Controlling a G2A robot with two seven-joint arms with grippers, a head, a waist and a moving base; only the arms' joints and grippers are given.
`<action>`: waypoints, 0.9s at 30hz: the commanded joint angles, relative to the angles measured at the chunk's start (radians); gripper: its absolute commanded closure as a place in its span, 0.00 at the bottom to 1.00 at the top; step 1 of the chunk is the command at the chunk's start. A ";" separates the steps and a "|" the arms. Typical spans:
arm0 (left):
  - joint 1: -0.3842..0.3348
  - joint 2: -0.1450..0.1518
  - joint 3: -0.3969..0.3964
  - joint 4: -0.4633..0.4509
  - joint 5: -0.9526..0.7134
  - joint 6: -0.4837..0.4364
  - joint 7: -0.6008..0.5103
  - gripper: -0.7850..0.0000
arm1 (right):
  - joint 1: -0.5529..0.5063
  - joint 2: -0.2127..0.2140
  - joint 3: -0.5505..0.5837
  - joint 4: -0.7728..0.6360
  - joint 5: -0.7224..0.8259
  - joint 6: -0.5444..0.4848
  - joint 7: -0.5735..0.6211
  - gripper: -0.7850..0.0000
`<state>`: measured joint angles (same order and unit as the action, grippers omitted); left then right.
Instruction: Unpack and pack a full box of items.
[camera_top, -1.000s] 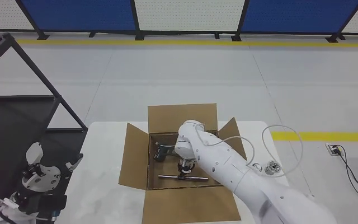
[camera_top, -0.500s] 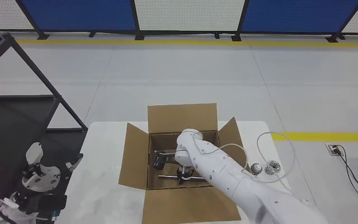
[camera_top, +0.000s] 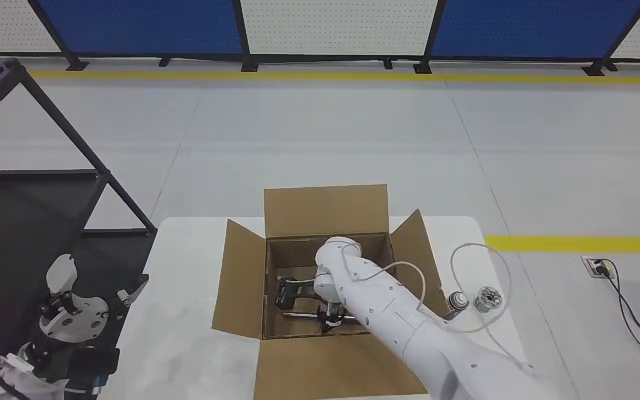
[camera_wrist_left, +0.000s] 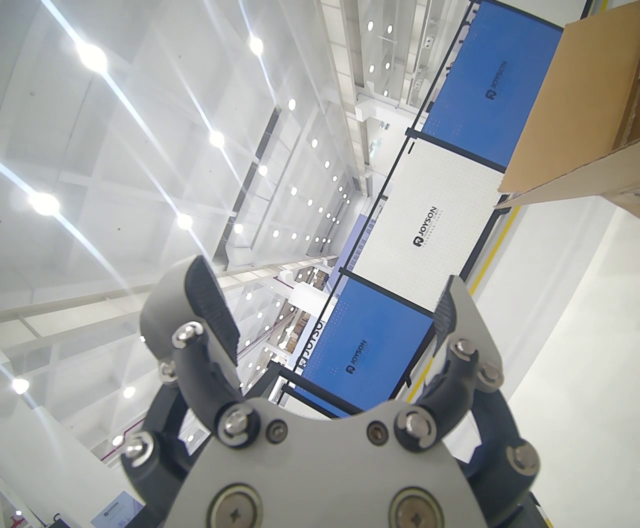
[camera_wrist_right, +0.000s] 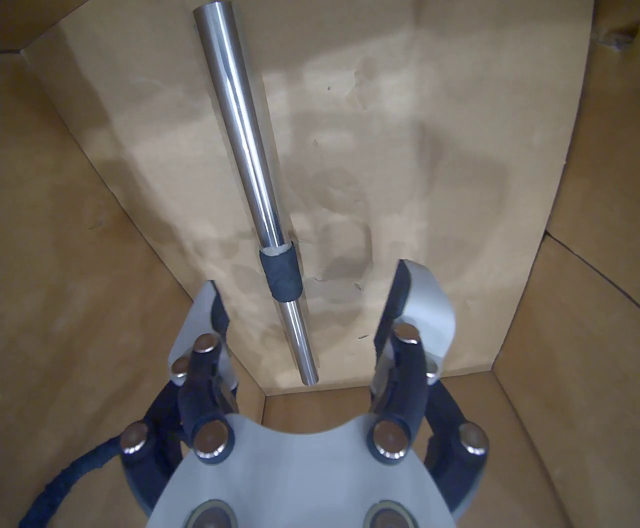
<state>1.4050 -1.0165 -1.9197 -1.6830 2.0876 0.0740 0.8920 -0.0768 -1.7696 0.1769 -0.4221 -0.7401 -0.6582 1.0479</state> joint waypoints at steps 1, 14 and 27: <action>0.000 0.000 0.000 0.000 0.000 0.000 0.000 0.00 | -0.001 -0.008 0.001 0.019 -0.005 -0.007 -0.009 0.56; 0.000 0.000 0.000 0.000 0.000 0.000 0.000 0.00 | -0.004 -0.056 0.006 0.107 -0.030 -0.054 -0.030 0.74; 0.000 0.000 0.000 0.000 0.000 0.000 0.000 0.00 | -0.004 -0.087 0.016 0.172 -0.051 -0.082 -0.060 1.00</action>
<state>1.4050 -1.0165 -1.9197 -1.6830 2.0876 0.0740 0.8920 -0.0815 -1.8547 0.1919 -0.2560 -0.7899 -0.7377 0.9899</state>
